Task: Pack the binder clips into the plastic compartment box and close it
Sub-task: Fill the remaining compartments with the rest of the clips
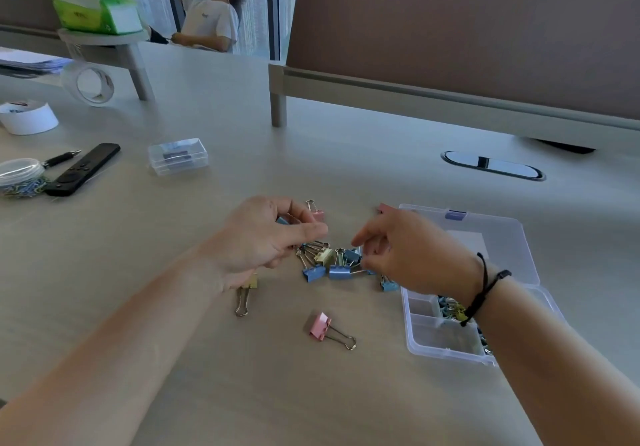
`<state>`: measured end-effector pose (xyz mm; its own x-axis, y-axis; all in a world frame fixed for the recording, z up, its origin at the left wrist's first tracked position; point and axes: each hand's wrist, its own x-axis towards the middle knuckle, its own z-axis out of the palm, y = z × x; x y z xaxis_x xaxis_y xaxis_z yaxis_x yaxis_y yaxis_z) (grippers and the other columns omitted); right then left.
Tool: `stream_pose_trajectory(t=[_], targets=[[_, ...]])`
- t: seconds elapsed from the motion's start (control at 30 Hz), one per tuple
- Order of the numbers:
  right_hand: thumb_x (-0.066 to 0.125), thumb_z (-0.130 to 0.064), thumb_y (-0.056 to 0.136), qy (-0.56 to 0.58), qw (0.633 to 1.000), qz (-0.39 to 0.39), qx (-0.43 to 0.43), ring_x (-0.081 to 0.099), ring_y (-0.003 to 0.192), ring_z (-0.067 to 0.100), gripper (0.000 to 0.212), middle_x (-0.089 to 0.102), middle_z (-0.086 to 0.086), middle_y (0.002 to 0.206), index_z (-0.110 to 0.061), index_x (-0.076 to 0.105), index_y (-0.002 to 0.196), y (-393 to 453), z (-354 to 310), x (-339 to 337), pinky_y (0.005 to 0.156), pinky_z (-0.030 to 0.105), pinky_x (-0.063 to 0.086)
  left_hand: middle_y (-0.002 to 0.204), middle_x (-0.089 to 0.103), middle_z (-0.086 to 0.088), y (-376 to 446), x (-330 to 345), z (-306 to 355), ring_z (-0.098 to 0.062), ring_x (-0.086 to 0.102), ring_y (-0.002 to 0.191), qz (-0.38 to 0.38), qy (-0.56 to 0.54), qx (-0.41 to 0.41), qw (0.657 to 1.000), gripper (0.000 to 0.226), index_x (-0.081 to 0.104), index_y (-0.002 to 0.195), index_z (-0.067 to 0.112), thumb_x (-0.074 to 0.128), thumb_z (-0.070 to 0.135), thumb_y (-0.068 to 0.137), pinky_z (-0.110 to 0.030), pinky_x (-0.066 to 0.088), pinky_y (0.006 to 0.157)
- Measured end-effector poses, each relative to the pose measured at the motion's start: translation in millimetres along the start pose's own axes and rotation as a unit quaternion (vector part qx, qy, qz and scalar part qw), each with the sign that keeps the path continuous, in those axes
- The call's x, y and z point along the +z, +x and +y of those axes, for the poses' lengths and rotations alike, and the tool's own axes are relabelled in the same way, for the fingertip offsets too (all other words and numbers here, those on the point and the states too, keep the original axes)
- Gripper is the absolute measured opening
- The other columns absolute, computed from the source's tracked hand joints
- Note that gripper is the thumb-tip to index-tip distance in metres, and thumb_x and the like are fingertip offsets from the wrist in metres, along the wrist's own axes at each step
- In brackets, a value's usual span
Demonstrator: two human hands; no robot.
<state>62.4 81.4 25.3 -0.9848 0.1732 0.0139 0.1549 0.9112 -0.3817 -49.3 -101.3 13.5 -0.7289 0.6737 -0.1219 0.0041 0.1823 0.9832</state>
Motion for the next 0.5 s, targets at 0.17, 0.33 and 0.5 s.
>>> stream_pose_trajectory(t=[0.17,0.33,0.5], targets=[[0.073,-0.036,0.079,-0.016,1.000,-0.021,-0.004,0.054,0.078,0.002,0.031,0.061,-0.016,0.085,-0.031,0.071,0.109,-3.5,-2.4,8.4,0.071,0.018,0.044,0.062,0.057,0.009,-3.6,5.8,-6.6,0.019,0.057,0.083,-0.016,0.340,0.130,0.931,0.034,0.072,0.109,0.032,0.082,0.039,0.077,-0.005,0.035,0.058],[0.073,-0.039,0.077,-0.002,0.999,-0.049,-0.007,0.054,0.071,-0.002,0.038,0.066,-0.013,0.081,-0.029,0.069,0.114,-3.7,-0.9,4.9,0.074,0.021,0.047,0.063,0.056,0.010,0.3,3.9,-11.1,0.000,0.048,0.057,-0.075,0.397,0.106,0.909,0.031,0.072,0.103,0.048,0.078,0.055,0.074,-0.017,0.034,0.053],[0.067,-0.033,0.082,-0.010,0.998,-0.055,0.009,0.056,0.079,0.004,0.038,0.065,-0.015,0.081,-0.031,0.064,0.121,-1.9,-1.8,5.8,0.077,0.023,0.048,0.054,0.051,0.012,-0.7,-8.2,-10.4,-0.004,0.042,0.050,-0.119,0.394,0.087,0.907,0.014,0.078,0.090,0.036,0.082,0.038,0.077,-0.022,0.031,0.052]])
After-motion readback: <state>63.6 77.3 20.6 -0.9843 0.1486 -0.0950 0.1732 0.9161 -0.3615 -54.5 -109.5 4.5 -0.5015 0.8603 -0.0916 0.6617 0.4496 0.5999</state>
